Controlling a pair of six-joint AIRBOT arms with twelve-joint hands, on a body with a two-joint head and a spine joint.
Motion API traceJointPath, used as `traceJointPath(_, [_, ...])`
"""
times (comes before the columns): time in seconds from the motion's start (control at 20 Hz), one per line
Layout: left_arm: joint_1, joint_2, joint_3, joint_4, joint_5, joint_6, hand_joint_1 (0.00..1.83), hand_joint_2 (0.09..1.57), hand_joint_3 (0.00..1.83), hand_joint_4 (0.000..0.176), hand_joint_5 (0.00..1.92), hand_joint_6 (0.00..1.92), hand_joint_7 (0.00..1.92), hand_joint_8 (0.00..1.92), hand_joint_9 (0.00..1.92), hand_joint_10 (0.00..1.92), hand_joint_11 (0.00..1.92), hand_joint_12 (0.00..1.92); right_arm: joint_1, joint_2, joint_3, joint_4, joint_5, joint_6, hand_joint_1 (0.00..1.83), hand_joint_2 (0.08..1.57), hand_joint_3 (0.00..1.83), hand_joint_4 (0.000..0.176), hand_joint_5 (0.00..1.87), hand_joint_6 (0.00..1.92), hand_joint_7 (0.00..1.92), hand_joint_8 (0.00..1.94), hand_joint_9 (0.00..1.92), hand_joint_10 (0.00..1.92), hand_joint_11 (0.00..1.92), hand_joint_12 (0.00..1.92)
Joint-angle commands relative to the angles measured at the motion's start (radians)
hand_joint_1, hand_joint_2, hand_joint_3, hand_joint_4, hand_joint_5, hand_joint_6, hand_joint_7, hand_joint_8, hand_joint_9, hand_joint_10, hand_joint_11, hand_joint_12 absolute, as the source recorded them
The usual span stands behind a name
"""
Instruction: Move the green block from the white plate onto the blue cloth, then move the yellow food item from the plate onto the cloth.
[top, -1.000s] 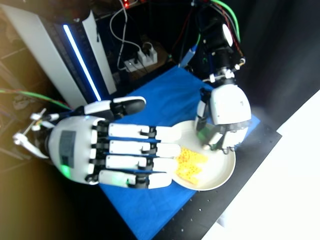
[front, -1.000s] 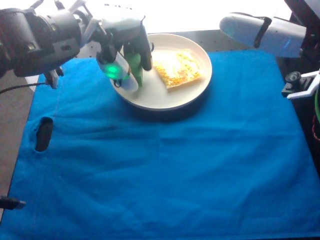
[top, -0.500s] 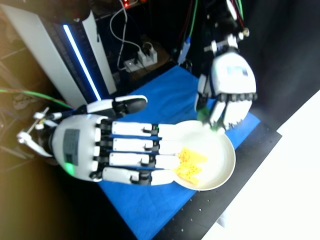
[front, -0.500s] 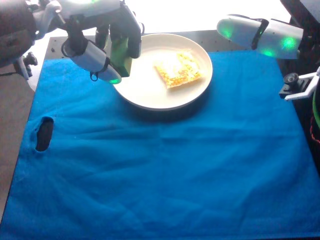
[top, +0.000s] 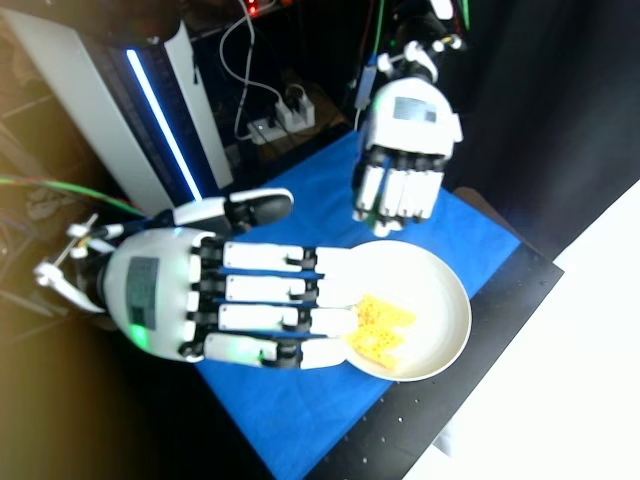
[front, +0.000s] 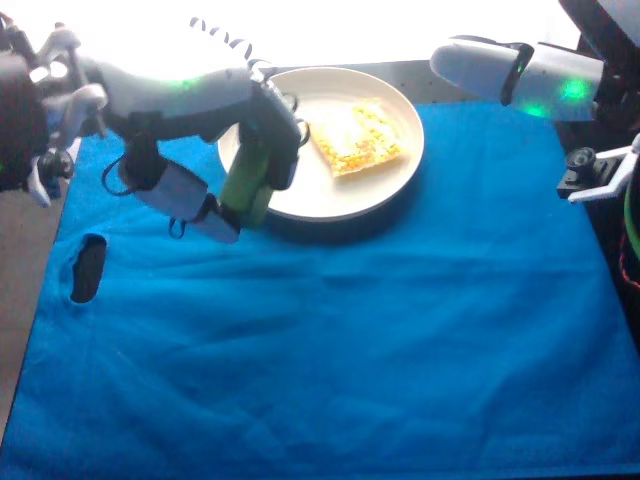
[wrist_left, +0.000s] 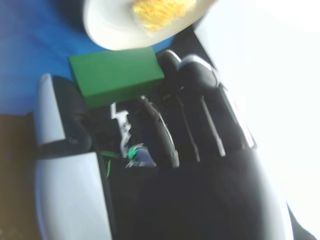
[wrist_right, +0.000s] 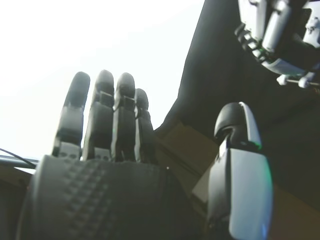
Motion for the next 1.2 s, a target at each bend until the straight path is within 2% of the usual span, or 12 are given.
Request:
traceJointPath(0.0, [0.005,0.007,-0.011,-0.026,-0.088,-0.006,1.25,1.06,0.00,0.018,1.13,0.69,1.07,0.94,0.97,0.88,0.72,1.34,0.006,0.001,0.001,0.005,0.117,0.005,0.60,1.01,0.01,0.000,0.30,0.00,0.43,0.00,0.35,0.00,0.00,0.65])
traceJointPath(0.05, [0.020,0.011,-0.020,-0.026,-0.091,-0.007,1.25,1.06,0.00,0.000,1.20,0.55,1.04,1.00,1.00,0.88,0.79,1.49,0.005,0.001,0.001,0.005,0.117,0.005,0.62,1.02,0.00,0.000,0.31,0.00,0.45,0.01,0.37,0.01,0.00,0.68])
traceJointPath(0.15, [0.044,0.015,-0.030,-0.005,-0.092,-0.031,1.27,1.07,0.00,0.000,1.19,0.44,1.00,1.14,0.93,1.32,0.88,1.77,0.005,0.000,0.001,0.005,0.117,0.005,0.61,1.03,0.00,0.000,0.31,0.00,0.47,0.00,0.38,0.01,0.00,0.75])
traceJointPath(0.3, [0.077,0.005,-0.023,0.076,-0.087,-0.138,1.25,1.06,0.00,0.002,1.15,0.66,1.05,0.93,0.88,0.93,0.71,1.47,0.004,-0.001,0.001,0.005,0.116,0.005,0.62,1.02,0.00,0.000,0.30,0.00,0.44,0.00,0.37,0.00,0.00,0.67])
traceJointPath(0.35, [0.090,0.002,-0.021,0.076,-0.081,-0.140,1.25,1.05,0.00,0.022,1.14,0.73,1.06,0.88,0.88,0.89,0.65,1.46,0.004,-0.001,0.001,0.005,0.116,0.005,0.63,1.03,0.00,0.000,0.31,0.00,0.44,0.00,0.36,0.00,0.00,0.66])
traceJointPath(0.55, [0.114,-0.018,0.000,0.076,-0.067,-0.163,1.26,1.04,0.00,0.000,1.25,0.49,1.05,0.93,0.91,0.77,0.66,1.39,0.004,-0.002,0.001,0.005,0.116,0.005,0.63,1.03,0.00,0.000,0.32,0.00,0.45,0.01,0.38,0.01,0.00,0.71])
traceJointPath(0.75, [0.117,-0.029,0.013,0.076,-0.069,-0.177,1.27,1.03,0.00,0.000,1.27,0.49,1.05,0.88,0.91,0.68,0.67,1.28,0.004,-0.003,0.001,0.005,0.116,0.005,0.61,1.03,0.00,0.000,0.32,0.00,0.41,0.00,0.36,0.00,0.00,0.67])
traceJointPath(0.8, [0.117,-0.029,0.014,0.075,-0.072,-0.179,1.22,1.02,0.01,0.000,1.19,0.62,0.91,0.65,0.85,0.68,0.66,1.24,0.004,-0.003,0.001,0.005,0.116,0.005,0.60,1.03,0.00,0.000,0.31,0.00,0.38,0.00,0.35,0.00,0.00,0.61])
traceJointPath(0.85, [0.117,-0.029,0.014,0.075,-0.077,-0.183,1.21,1.01,0.00,0.000,1.21,0.58,0.91,0.51,0.86,0.64,0.72,1.14,0.004,-0.003,0.001,0.005,0.116,0.005,0.60,1.03,0.00,0.000,0.31,0.00,0.40,0.01,0.35,0.00,0.00,0.59])
traceJointPath(0.95, [0.117,-0.028,0.020,0.066,-0.097,-0.201,1.29,0.84,0.00,0.000,0.97,0.14,0.89,0.25,0.82,0.45,0.64,1.01,0.004,-0.003,0.001,0.004,0.116,0.005,0.64,1.03,0.00,0.000,0.31,0.00,0.45,0.02,0.37,0.01,0.00,0.58])
traceJointPath(1.05, [0.117,-0.026,0.026,0.046,-0.110,-0.201,1.23,0.75,0.00,0.000,0.88,0.02,0.86,0.06,0.83,0.19,0.59,0.81,0.004,-0.002,0.001,0.004,0.116,0.005,0.63,1.03,0.00,0.000,0.31,0.00,0.44,0.00,0.37,0.00,0.00,0.69])
traceJointPath(1.15, [0.117,-0.024,0.036,0.020,-0.124,-0.201,1.14,0.78,0.00,0.000,0.70,0.00,0.68,0.00,0.71,0.06,0.32,1.08,0.003,-0.002,0.001,0.004,0.116,0.005,0.61,1.02,0.00,0.000,0.33,0.01,0.44,0.00,0.39,0.01,0.00,0.69])
